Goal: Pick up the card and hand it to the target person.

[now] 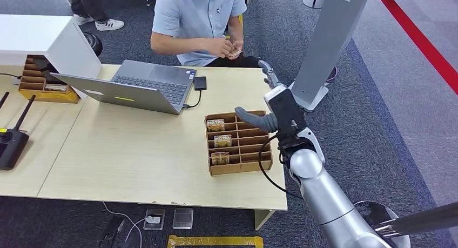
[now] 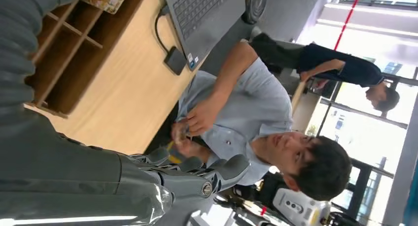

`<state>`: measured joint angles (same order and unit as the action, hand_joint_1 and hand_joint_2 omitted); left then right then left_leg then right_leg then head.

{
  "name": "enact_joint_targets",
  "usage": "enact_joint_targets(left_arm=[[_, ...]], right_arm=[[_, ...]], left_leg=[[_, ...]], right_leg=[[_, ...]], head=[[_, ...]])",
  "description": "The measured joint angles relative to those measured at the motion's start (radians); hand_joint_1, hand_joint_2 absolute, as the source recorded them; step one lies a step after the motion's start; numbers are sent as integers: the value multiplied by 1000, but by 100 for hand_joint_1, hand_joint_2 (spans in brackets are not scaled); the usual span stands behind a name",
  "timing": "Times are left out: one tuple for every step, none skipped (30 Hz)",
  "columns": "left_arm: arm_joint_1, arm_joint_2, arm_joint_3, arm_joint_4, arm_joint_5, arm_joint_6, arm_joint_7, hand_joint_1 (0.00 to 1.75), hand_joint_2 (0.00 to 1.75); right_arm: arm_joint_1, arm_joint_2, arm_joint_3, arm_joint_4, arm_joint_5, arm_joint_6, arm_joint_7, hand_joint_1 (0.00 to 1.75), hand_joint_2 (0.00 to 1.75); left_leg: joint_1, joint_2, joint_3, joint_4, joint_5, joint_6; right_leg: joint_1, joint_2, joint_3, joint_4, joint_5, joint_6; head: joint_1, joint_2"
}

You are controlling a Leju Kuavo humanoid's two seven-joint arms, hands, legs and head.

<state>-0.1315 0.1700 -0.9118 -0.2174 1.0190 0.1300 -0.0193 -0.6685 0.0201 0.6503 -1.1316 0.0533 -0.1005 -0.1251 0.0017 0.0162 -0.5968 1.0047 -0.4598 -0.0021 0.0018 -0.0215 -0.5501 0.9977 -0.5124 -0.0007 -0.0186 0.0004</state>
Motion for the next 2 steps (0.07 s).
enact_joint_targets(left_arm=[[4, 0, 0, 0, 2, 3, -2, 0, 0], [6, 0, 0, 0, 3, 5, -2, 0, 0]], right_arm=[[19, -10, -4, -23, -43, 10, 5, 0, 175], [30, -17, -7, -37, -67, 15, 8, 0, 175]], left_leg=[[0, 0, 0, 0, 0, 0], [0, 0, 0, 0, 0, 0]], right_leg=[[0, 0, 0, 0, 0, 0], [0, 0, 0, 0, 0, 0]], head=[[0, 0], [0, 0]])
